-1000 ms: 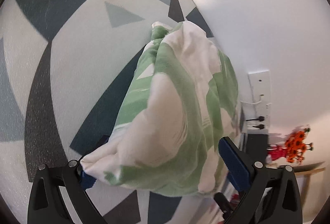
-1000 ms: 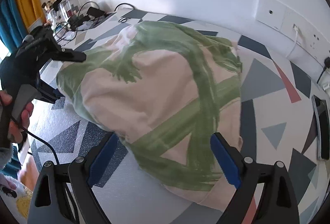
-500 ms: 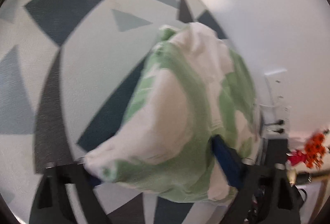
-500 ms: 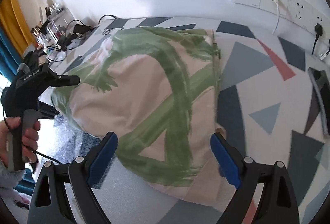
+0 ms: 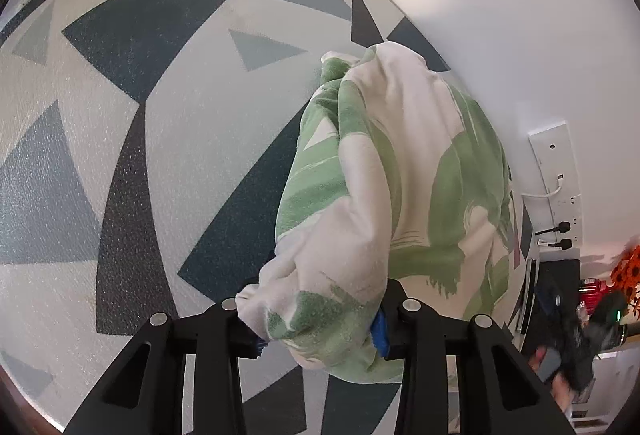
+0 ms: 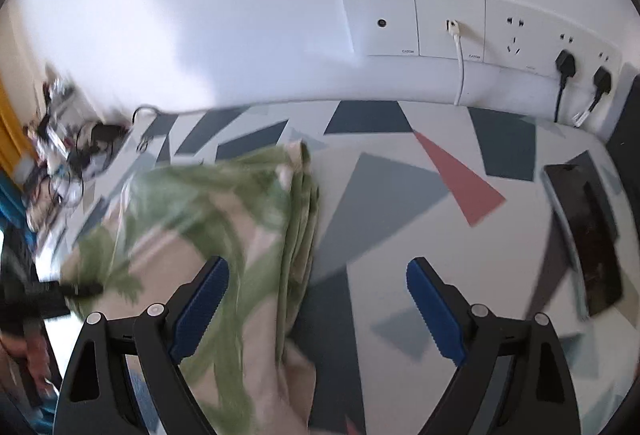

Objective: Fold clothes

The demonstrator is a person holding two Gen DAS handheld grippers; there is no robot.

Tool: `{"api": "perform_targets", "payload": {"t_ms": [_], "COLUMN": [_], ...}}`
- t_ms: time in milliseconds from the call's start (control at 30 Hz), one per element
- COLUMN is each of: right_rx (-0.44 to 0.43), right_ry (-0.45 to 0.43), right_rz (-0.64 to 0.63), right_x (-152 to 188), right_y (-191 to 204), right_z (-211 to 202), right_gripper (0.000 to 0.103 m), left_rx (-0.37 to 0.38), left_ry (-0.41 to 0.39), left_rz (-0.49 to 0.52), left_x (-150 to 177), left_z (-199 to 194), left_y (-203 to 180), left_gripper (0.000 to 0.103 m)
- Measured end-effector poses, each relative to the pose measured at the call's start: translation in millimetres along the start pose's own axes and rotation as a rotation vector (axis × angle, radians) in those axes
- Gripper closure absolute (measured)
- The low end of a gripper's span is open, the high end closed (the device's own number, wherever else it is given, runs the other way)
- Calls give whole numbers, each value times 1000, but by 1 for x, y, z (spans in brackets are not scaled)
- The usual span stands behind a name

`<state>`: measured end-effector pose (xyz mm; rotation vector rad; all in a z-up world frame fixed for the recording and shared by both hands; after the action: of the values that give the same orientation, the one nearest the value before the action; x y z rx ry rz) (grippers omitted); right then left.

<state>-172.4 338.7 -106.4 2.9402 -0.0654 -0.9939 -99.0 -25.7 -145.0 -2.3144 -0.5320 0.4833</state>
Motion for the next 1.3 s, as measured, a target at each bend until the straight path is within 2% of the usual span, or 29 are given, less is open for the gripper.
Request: {"api": "perform_targets", "payload": {"t_ms": [167, 300, 467, 667, 767, 833, 933, 1000, 1133, 1200, 1300], "right_rx": [-78, -98, -106, -42, -47, -66, -88, -108, -144, -175, -195], "right_ry": [85, 134, 131, 103, 96, 88, 86, 91, 97, 113, 125], "right_rz": [-41, -62, -119, -225, -242, -244, -258, -264, -266, -258, -267], "right_x": [-18, -23, -31, -36, -35, -34, -30, -26, -18, -14, -9], "right_y": [16, 31, 55, 77, 80, 81, 88, 94, 106, 112, 122], "right_z": [50, 80, 97, 108, 108, 105, 99, 95, 87, 84, 81], "right_gripper": [11, 11, 10, 6, 7, 13, 26, 39, 55, 76, 83], "left_rx": [5, -25, -66, -111, -114, -113, -133, -142, -157, -190, -234], "left_ry": [-15, -26, -32, -21, -21, -21, -21, -27, -37, -44, -56], "left_rz": [-10, 9, 46, 91, 101, 105, 129, 130, 130, 152, 185], "left_x": [0, -3, -10, -18, -21, -23, -26, -28, -30, -29, -28], "left_z": [-3, -4, -6, -7, -10, -12, -17, -22, -29, -31, -36], "left_y": [5, 7, 10, 13, 16, 19, 23, 29, 39, 40, 40], "left_gripper": [65, 65, 65, 65, 65, 66, 66, 66, 66, 66, 69]}}
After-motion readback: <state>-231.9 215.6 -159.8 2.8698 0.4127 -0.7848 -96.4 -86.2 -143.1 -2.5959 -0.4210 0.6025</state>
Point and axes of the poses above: each gripper's, at about its wrist camera, not at the fingertips, and z roughly the way its jaws point, y to its left, x to its underside, the point moved 6 cm from there along z, roughly the way its jaws point, and after that the axes turned 14 degrees about x, right-handed, at the moved point
